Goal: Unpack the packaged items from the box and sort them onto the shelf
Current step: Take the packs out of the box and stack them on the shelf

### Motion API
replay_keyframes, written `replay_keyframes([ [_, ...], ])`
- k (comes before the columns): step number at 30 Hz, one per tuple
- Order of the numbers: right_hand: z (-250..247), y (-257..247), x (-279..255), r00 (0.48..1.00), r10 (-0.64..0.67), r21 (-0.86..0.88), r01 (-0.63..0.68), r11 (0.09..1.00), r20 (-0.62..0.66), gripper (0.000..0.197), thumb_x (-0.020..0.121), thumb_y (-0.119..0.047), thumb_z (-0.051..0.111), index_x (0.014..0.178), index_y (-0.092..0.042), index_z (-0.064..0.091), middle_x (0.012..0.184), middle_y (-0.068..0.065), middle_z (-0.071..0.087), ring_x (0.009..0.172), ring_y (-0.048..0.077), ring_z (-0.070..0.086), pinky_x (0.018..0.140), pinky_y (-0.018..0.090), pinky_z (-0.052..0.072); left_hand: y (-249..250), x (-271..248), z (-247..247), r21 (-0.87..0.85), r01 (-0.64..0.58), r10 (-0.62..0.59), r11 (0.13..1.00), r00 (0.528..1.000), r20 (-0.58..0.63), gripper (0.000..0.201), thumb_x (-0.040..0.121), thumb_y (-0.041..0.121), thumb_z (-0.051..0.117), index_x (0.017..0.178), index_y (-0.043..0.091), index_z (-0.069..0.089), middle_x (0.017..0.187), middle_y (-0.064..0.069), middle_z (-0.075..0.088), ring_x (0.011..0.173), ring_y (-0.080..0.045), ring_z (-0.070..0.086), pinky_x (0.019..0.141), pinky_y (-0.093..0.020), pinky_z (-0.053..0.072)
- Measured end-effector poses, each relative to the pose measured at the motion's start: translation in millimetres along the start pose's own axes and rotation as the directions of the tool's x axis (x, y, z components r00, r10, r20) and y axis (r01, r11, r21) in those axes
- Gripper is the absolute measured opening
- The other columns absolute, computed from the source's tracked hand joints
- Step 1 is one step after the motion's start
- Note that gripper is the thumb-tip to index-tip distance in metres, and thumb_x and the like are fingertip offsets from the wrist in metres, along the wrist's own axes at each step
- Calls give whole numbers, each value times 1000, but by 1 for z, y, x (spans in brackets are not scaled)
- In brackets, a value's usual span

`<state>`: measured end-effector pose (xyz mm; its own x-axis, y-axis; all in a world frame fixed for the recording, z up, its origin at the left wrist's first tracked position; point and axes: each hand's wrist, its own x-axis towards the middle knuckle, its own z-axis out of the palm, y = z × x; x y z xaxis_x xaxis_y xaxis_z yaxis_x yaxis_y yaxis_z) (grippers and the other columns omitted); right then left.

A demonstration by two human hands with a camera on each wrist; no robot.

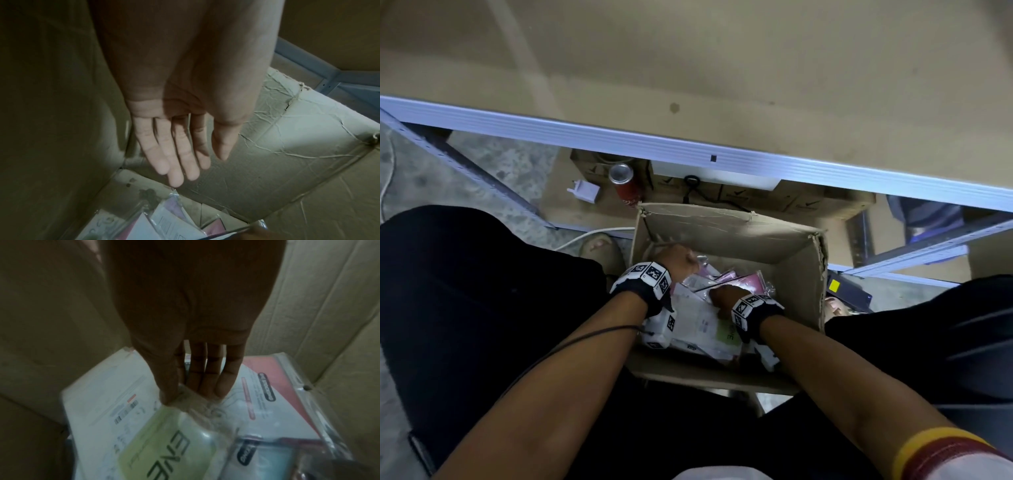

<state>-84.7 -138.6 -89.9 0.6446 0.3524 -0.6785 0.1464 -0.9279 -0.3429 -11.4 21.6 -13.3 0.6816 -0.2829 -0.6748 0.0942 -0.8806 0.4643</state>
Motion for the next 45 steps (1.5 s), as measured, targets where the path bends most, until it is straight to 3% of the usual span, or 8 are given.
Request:
replay_keyframes([
  [9,5,1,0,990,140,-100,-138,985,15,21,89,-17,63,108,-7,64,115,15,67,107,31,65,83,33,50,2,2,8,-88,4,-3,996,1000,19,30,98,17,58,111,-7,70,113,-25,70,109,-37,66,96,-40,53],
  [20,13,5,-3,988,146,50,-149,988,56,35,89,-25,69,117,-9,56,122,16,60,112,33,59,93,41,50,-8,1,16,-144,51,-50,988,999,9,36,97,26,60,116,-4,67,116,-25,69,111,-38,65,98,-43,52],
  [27,-7,6,-9,993,109,84,-112,990,41,22,87,-13,68,107,-5,67,119,14,66,110,30,63,91,33,51,-20,13,19,-63,70,-69,996,998,10,30,94,23,62,108,-1,72,110,-20,73,106,-34,68,96,-41,55],
  [31,-38,15,-19,993,114,51,-115,992,21,27,91,-16,64,116,-5,64,133,12,61,117,30,60,97,33,46,-26,23,21,106,149,-145,983,989,-40,41,101,32,49,124,2,65,133,-14,62,124,-33,58,106,-36,44],
  [34,-75,18,-27,993,110,-31,-112,993,-46,5,93,-16,59,93,-12,62,128,15,62,116,32,59,95,34,46,-27,27,23,149,190,-168,970,975,-148,42,105,25,38,139,5,54,149,-16,48,138,-31,45,115,-39,31],
  [36,-97,20,-33,988,118,-84,-127,988,-99,21,96,-13,54,77,-19,47,121,16,63,112,34,59,88,33,44,-28,33,30,168,161,-138,973,981,-138,42,106,24,37,140,7,52,149,-16,48,138,-32,45,116,-42,29],
  [41,-126,14,-53,953,130,-227,-195,954,-273,9,94,-16,54,101,-15,60,108,12,66,95,33,64,80,40,54,-22,37,61,196,13,-17,981,1000,21,29,97,20,51,113,2,67,119,-19,66,109,-33,63,92,-32,48],
  [45,-126,2,-54,942,109,-233,-189,954,-318,19,94,-15,56,112,-14,61,115,13,64,101,34,64,81,42,54,-21,39,83,146,-52,49,988,999,21,29,92,20,63,116,4,65,120,-17,67,108,-32,64,93,-35,50],
])
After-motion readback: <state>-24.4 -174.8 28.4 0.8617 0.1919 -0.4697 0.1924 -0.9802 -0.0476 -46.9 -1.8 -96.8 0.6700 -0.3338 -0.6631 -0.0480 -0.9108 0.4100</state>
